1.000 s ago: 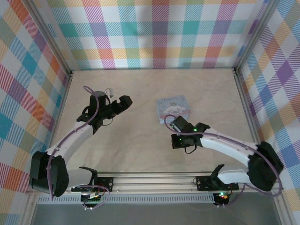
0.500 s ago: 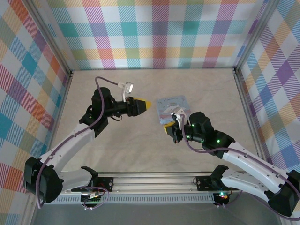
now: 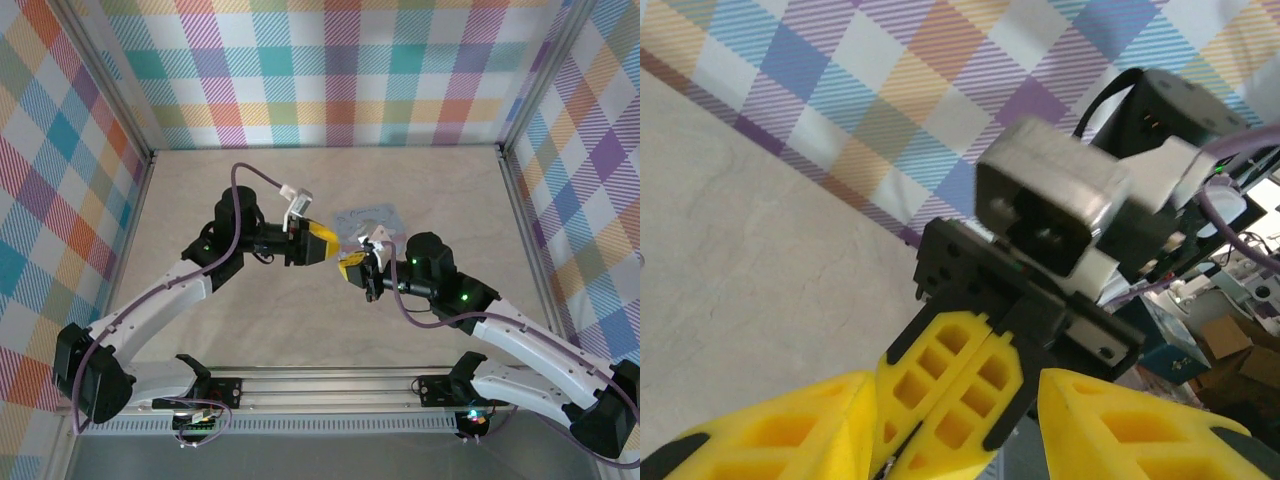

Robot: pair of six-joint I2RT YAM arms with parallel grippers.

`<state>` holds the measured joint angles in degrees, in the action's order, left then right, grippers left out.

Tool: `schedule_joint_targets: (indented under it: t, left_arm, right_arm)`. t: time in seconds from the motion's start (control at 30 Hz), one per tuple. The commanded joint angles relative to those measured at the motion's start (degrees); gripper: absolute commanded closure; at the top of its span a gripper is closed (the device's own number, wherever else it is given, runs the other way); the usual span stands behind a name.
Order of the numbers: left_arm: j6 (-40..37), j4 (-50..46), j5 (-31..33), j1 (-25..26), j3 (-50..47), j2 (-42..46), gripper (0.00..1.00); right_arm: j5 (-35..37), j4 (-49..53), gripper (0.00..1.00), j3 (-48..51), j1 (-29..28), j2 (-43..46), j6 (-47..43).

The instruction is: Unlock the padlock with the key

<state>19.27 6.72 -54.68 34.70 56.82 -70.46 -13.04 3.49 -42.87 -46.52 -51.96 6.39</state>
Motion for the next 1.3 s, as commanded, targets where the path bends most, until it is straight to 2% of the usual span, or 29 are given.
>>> schedule_joint_targets:
  t: [0.0,0.4,0.57,0.73,1.03,1.27]
  left_arm:
    - [-2.9,-1.9,-1.9,1.0,2.3,-0.4,0.54]
    - [-5.1,-4.1,-2.3,1.7,3.1,-0.9,0.69]
    - [-5.2,-4.1,-1.8,1.8,3.4,-0.8,0.82]
    - [-5.4,-4.2,-1.1,1.9,3.3,-0.5,0.99]
    - [-4.2,-2.6,1.3,1.9,2.9,0.7,1.0]
    - [-3.8,-2.4,1.9,1.9,3.1,0.7,1.0]
  right_arm:
    - [-1.8,-5.1,0.99,-2.1,0.2,0.0,1.9]
    - [-2.1,-8.3,0.99,-2.8,0.2,-0.7,4.5]
    - [-2.7,-8.1,0.98,-3.3,0.2,-1.3,4.8]
    - [-2.0,-7.2,0.97,-2.9,0.5,-1.2,5.9]
    - [-6.8,-11.1,0.77,1.5,4.0,0.6,12.2]
    - [-10.2,-13.8,0.67,2.1,4.6,-0.5,14.3]
